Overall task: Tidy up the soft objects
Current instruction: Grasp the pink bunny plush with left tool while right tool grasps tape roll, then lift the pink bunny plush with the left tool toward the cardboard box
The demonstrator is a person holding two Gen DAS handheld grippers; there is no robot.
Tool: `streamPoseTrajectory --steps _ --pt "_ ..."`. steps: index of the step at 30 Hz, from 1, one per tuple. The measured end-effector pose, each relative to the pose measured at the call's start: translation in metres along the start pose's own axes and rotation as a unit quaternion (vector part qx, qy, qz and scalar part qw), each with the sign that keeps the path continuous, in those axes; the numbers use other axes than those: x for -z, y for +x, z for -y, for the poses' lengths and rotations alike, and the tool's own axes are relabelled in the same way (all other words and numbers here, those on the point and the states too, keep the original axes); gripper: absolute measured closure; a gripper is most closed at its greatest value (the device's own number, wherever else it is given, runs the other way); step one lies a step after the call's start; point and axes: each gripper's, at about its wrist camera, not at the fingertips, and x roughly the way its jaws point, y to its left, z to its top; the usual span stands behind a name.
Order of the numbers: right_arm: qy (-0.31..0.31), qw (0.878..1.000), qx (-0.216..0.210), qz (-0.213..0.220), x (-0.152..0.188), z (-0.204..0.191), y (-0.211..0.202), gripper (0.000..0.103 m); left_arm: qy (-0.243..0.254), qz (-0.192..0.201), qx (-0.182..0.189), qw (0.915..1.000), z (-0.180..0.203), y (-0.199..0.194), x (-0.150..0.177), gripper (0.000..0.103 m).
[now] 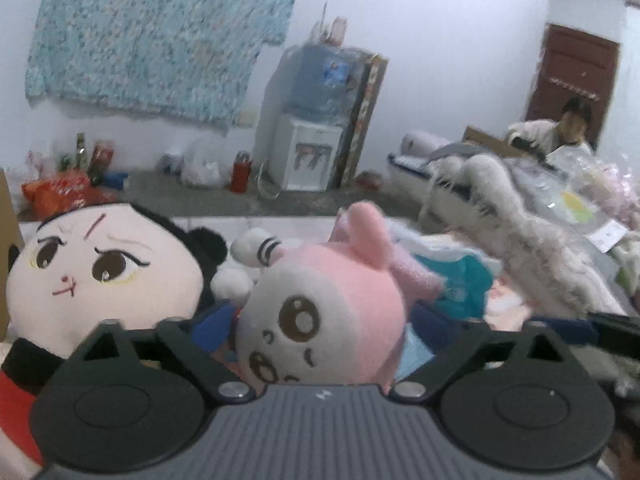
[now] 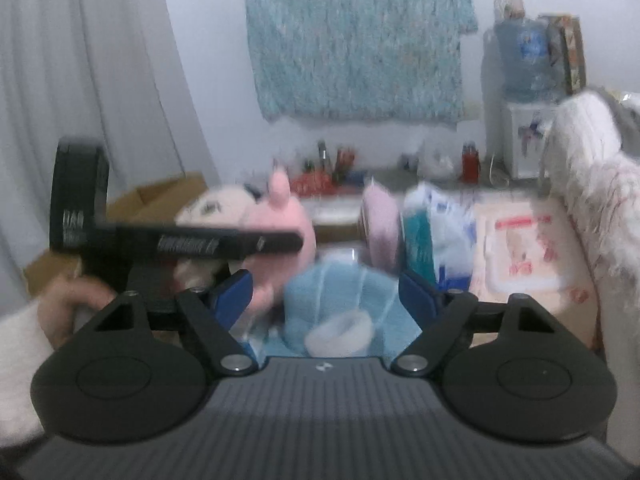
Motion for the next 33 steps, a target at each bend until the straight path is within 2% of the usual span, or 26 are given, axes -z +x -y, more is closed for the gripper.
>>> streamPoseTrajectory --steps 4,8,11,13,15,17,18,20,21,22,27,29,30,33 --pt "0.001 1.000 0.000 -0.020 0.002 -0.002 0.005 0.023 0.030 0.005 -0.010 0.9995 0.003 -0.004 0.010 0.021" --pt "-0.035 0.999 0.007 -0.009 0.004 -0.021 0.000 0.025 0.005 0.007 -0.002 1.0000 -0.003 -0.014 0.010 0.022" --pt "-0.057 0.998 0.028 -0.030 0.009 -0.027 0.011 0.025 -0.002 0.017 0.002 0.9999 -0.008 -0.023 0.011 0.022" --pt "-0.050 0.997 0.043 -0.044 0.010 -0.025 0.016 0.026 -0.006 0.023 0.003 0.9997 -0.010 -0.027 0.010 0.022" --pt "-0.016 0.998 0.040 -0.043 0.009 -0.016 0.013 0.029 0.001 0.028 0.006 0.9996 -0.012 -0.033 0.009 0.022" --pt "0.017 0.999 0.039 -0.035 0.007 -0.006 0.012 0.042 0.004 0.033 0.007 0.9994 -0.015 -0.036 0.009 0.022" --pt "0.036 0.998 0.041 -0.035 0.006 0.000 0.013 0.062 0.002 0.034 0.010 0.9994 -0.016 -0.036 0.010 0.022" --pt "0.067 0.995 0.056 -0.047 0.008 0.010 0.018 0.069 -0.016 0.037 0.021 0.9990 -0.022 -0.038 0.010 0.022" --pt "0.076 0.993 0.063 -0.057 0.010 0.015 0.020 0.080 -0.025 0.038 0.028 0.9986 -0.025 -0.039 0.010 0.022" --pt "0.082 0.992 0.066 -0.064 0.014 0.018 0.023 0.082 -0.029 0.039 0.030 0.9984 -0.026 -0.040 0.011 0.022" --pt "0.078 0.992 0.057 -0.082 0.019 0.017 0.029 0.082 -0.019 0.049 0.022 0.9984 -0.022 -0.043 0.009 0.022" --pt "0.063 0.992 0.052 -0.092 0.019 0.014 0.032 0.076 -0.020 0.050 0.022 0.9983 -0.021 -0.043 0.009 0.022" --pt "0.054 0.993 0.046 -0.098 0.019 0.012 0.033 0.069 -0.018 0.050 0.021 0.9984 -0.021 -0.043 0.009 0.022" --pt "0.025 0.993 0.055 -0.105 0.022 -0.001 0.032 0.070 -0.006 0.047 0.016 0.9987 -0.017 -0.042 0.010 0.022"
